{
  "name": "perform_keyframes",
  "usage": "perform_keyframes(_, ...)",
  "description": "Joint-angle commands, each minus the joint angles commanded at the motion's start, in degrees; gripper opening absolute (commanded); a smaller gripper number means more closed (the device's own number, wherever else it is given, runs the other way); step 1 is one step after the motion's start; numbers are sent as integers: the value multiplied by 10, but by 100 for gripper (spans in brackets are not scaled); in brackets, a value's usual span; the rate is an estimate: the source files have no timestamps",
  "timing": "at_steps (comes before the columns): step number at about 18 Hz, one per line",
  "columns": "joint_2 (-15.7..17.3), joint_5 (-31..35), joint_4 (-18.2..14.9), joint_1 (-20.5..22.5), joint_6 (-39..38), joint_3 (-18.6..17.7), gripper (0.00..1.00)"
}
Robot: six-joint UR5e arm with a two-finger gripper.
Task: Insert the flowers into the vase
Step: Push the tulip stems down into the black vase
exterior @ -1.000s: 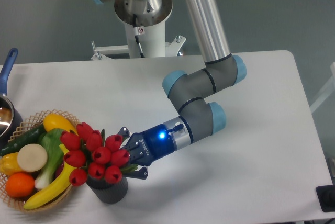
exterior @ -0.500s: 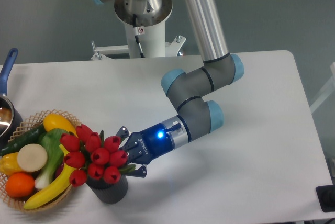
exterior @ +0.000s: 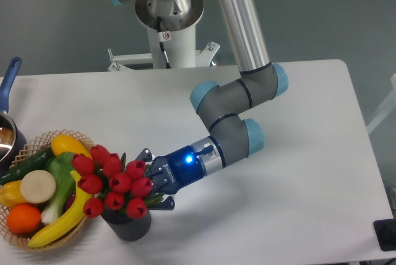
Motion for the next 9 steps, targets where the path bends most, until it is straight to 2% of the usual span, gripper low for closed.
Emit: perform_keyframes(9, 1, 1, 3, 0, 2, 0, 45)
